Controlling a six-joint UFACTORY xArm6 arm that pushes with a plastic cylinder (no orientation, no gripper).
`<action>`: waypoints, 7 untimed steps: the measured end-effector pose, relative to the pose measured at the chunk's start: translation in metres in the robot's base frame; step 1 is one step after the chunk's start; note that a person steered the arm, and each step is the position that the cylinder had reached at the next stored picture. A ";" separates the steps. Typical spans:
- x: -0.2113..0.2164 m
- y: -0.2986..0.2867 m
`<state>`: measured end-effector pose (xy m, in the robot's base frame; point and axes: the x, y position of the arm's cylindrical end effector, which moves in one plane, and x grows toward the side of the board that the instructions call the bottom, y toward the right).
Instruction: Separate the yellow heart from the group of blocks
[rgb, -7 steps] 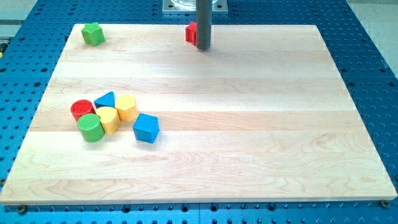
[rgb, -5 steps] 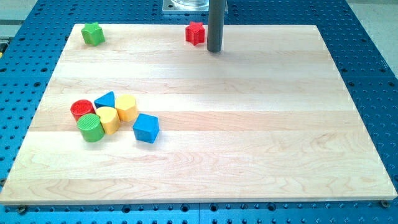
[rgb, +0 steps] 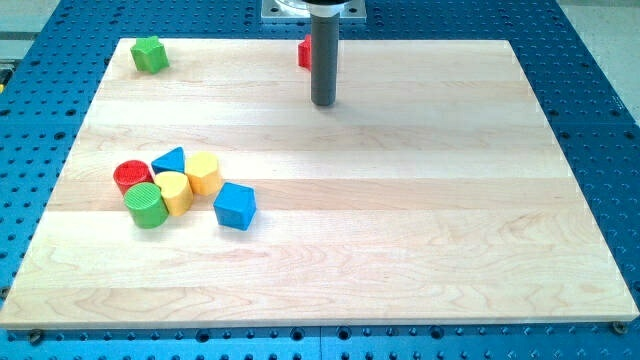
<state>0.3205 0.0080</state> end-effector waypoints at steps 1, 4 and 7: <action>0.000 0.000; 0.029 -0.031; 0.071 -0.211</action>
<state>0.3912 -0.2029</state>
